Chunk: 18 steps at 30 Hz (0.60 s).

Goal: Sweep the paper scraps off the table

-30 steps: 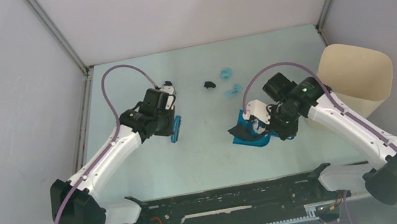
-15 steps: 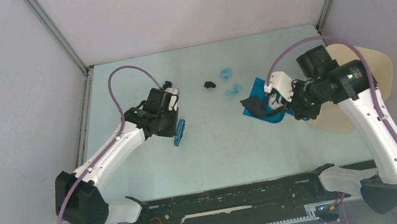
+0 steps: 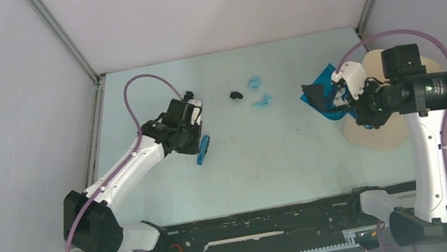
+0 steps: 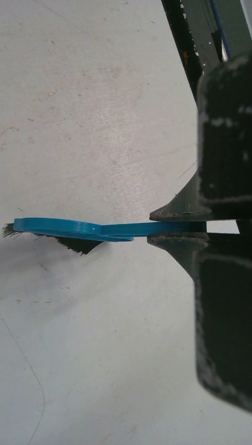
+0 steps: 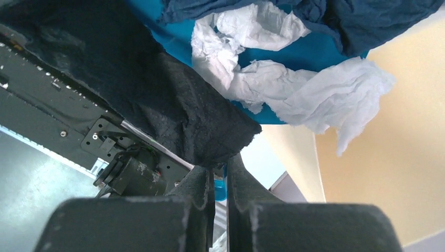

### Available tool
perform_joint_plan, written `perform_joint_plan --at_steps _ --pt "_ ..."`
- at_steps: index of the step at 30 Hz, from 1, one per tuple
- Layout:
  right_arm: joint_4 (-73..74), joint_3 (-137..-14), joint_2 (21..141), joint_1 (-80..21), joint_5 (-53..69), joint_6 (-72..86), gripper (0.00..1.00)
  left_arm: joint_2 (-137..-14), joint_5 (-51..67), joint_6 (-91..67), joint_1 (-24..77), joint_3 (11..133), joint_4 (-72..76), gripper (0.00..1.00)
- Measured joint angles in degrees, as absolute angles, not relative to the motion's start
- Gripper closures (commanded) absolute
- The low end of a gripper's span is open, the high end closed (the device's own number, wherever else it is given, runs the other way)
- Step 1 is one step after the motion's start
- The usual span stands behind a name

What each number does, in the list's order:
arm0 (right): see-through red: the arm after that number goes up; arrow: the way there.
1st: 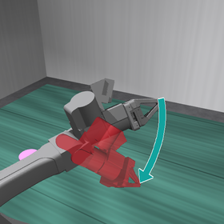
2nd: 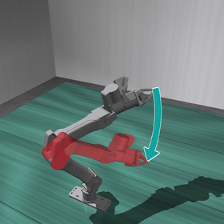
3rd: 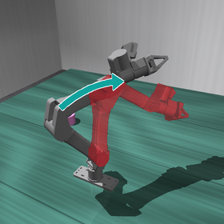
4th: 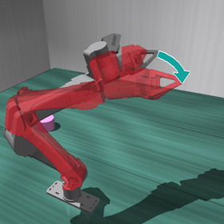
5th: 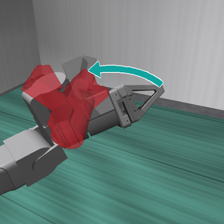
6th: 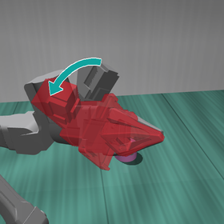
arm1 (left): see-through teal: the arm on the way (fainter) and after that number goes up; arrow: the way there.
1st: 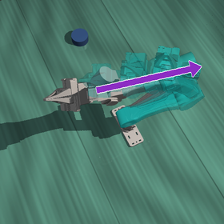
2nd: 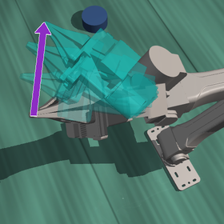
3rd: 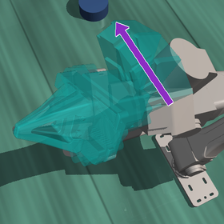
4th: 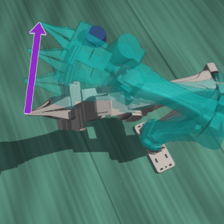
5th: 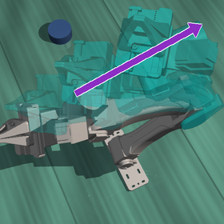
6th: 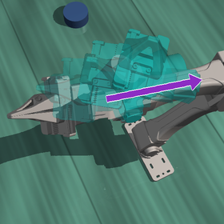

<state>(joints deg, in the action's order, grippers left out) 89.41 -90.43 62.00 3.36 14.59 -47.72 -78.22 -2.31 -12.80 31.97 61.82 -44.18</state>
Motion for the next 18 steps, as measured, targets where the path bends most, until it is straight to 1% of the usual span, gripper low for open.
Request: perform_joint_plan --at_steps 4,9,13,18 --pt "90.04 -92.03 62.87 11.38 15.86 -47.92 1.0 -78.35 -2.13 -12.78 31.94 61.82 -44.16 1.0" --pt "90.26 -98.91 67.68 22.98 18.37 -47.99 1.0 -78.35 -2.02 -12.43 31.97 61.82 -44.16 1.0" --pt "90.35 -104.68 72.36 28.03 17.58 -48.99 1.0 -78.37 -1.74 -12.38 31.97 61.82 -44.16 1.0" --pt "90.17 -109.69 77.03 30.87 12.67 -50.43 1.0 -78.39 -1.72 -12.36 31.94 61.82 -44.16 1.0"
